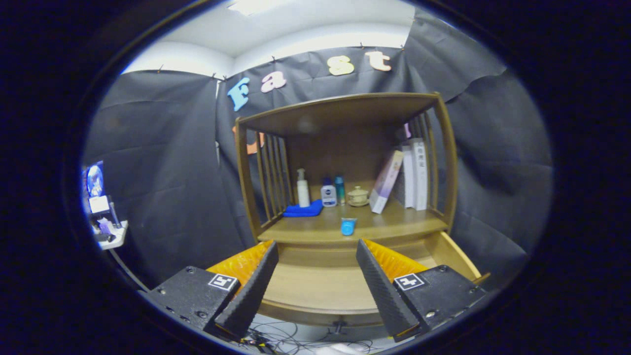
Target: Pull open the drawer, take out the items inside it, and place them on the countertop above the cabinet.
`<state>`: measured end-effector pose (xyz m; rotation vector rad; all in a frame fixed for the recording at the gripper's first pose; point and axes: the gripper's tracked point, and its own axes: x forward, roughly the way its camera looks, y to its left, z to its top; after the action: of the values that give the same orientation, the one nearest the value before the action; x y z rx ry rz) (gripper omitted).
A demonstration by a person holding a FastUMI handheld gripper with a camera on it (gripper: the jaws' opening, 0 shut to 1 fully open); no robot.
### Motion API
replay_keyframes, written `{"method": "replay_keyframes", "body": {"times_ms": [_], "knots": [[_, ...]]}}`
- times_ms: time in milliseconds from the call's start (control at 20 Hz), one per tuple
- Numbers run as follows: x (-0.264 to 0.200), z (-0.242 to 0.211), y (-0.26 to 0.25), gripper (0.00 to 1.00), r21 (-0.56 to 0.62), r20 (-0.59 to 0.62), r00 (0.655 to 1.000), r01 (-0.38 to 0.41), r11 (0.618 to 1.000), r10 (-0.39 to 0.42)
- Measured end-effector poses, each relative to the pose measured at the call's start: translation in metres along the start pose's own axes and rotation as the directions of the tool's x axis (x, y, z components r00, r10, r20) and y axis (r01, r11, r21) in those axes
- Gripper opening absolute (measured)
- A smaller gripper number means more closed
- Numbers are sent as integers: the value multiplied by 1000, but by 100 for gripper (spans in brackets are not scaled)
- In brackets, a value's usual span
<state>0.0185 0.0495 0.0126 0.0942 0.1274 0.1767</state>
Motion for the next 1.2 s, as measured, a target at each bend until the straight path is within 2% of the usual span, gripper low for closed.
{"method": "replay_keyframes", "body": {"times_ms": [400,700,1000,1200], "knots": [[-37,-44,-17,100,-26,18,995,101,995,-100],[-33,-107,-28,100,-53,-16,984,174,983,-175],[-13,-175,-44,100,-63,-96,972,211,975,-216],[0,-195,-41,100,-88,-121,968,209,974,-219]]}}
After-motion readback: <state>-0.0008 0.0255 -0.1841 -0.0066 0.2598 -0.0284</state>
